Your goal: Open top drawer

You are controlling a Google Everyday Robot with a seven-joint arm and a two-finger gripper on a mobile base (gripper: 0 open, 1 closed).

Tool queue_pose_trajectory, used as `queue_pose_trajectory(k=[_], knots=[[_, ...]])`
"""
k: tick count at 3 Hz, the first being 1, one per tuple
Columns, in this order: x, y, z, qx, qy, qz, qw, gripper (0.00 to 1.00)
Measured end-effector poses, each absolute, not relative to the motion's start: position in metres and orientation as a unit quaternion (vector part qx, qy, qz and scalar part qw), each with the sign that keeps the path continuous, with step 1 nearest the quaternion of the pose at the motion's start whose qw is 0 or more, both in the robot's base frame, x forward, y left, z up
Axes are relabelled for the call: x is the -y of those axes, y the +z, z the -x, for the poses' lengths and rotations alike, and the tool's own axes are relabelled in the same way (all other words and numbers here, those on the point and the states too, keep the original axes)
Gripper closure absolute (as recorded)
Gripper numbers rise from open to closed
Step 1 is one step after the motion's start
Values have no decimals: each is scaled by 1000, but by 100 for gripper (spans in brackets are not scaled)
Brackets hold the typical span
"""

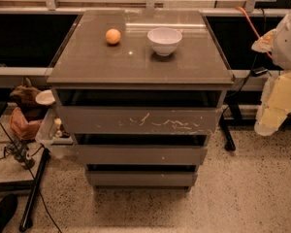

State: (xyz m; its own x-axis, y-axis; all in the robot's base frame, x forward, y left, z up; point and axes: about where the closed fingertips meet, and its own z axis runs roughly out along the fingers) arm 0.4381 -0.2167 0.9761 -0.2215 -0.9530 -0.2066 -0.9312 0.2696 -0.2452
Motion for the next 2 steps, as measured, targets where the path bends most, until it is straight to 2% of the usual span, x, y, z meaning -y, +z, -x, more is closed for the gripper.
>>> queue_pose_trajectory(k=[1, 2], knots=[[217, 976, -438, -781, -34, 603, 159, 0], [216, 963, -445, -769, -16, 610, 190, 0]])
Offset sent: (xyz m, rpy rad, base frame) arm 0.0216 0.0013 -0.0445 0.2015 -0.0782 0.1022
